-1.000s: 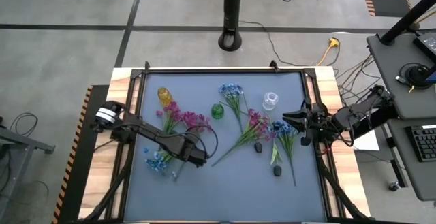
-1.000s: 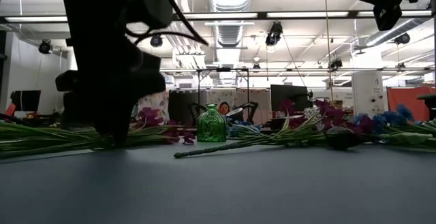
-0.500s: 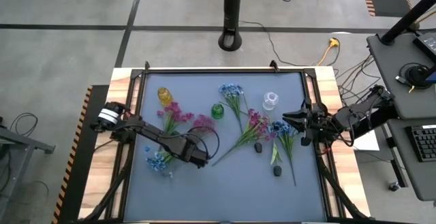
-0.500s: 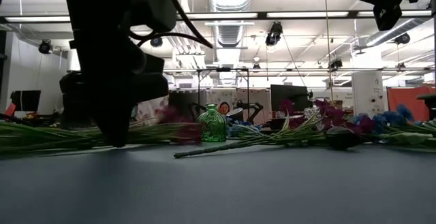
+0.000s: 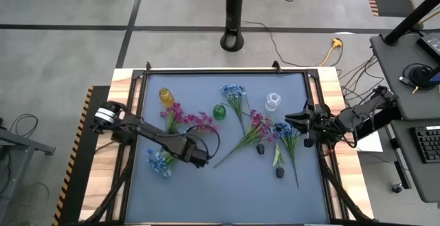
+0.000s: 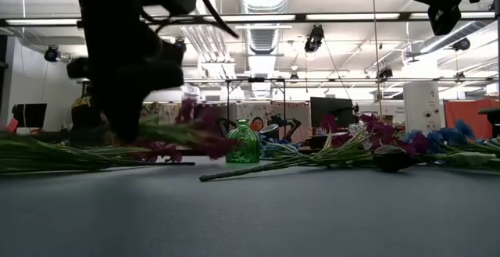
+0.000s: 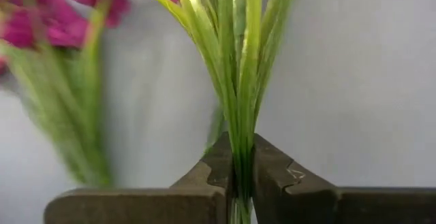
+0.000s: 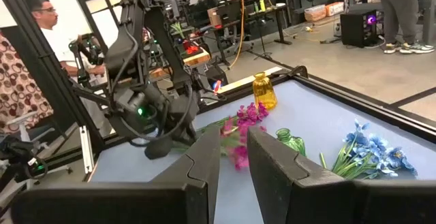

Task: Sort flowers into vase by color
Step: Put the middle purple flowers into the green vase

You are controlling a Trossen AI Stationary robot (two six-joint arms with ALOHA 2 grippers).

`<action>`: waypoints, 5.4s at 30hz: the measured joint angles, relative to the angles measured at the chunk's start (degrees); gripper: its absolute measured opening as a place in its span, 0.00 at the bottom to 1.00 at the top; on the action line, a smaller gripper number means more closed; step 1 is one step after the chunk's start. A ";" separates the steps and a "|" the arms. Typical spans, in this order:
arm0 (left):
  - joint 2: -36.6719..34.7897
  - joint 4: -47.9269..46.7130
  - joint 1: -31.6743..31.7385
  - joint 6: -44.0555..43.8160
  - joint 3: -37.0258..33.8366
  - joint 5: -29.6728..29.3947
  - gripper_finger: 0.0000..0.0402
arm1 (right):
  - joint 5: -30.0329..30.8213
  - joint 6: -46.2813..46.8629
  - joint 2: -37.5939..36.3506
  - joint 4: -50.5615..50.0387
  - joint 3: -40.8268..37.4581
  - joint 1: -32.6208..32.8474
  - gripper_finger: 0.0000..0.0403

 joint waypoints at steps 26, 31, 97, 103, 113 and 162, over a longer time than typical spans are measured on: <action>-27.96 -7.76 0.48 14.85 3.34 -17.40 0.04 | -0.02 0.17 0.00 0.00 0.00 -0.01 0.17; -33.72 -8.53 0.48 15.34 3.34 -18.73 0.04 | 0.00 0.17 0.00 0.00 0.00 0.02 0.17; -9.70 121.23 28.08 70.65 -25.71 6.84 0.01 | 0.13 0.04 0.00 -1.45 -0.02 0.00 0.17; -9.58 121.23 29.26 70.70 -26.54 6.82 0.01 | 0.13 0.11 0.00 -1.49 -0.02 -0.01 0.17; -10.39 121.18 32.89 71.83 -27.66 8.06 0.01 | 0.11 0.11 0.00 -1.81 -0.02 0.01 0.17; -10.00 121.08 33.09 67.15 -30.73 9.38 0.08 | 0.11 0.64 0.00 -2.36 -0.02 0.00 0.17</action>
